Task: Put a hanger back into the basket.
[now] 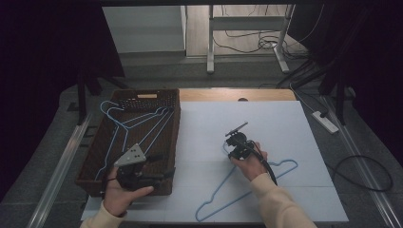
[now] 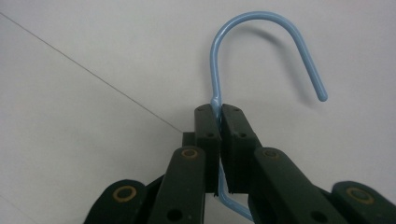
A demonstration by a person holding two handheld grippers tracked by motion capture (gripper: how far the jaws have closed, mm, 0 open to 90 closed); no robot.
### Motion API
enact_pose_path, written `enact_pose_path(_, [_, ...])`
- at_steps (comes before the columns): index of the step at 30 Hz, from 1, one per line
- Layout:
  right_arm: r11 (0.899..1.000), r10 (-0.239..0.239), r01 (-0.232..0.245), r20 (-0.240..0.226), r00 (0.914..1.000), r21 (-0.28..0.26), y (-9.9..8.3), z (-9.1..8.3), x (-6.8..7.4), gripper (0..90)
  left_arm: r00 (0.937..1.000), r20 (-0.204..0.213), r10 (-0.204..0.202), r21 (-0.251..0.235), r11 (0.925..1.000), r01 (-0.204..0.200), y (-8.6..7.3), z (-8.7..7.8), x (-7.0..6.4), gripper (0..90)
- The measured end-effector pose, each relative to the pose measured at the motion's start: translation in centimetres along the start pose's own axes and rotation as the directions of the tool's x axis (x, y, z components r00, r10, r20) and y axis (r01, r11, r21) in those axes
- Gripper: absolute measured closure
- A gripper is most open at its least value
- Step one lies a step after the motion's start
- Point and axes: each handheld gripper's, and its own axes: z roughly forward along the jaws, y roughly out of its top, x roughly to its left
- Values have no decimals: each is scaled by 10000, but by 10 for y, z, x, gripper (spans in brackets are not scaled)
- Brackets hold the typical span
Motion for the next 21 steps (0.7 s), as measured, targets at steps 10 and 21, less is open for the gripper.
enact_pose_path(10, [9945,-287,273,-123,9995,-1012,-5,-17,3,866,9994,326,-70,911,9958,40,6,45,-30,293])
enact_pose_path(21, [9875,-392,342,-295,9988,-1540,-11,-26,3,866,9959,-28,900,2158,9725,-872,6,100,-57,308])
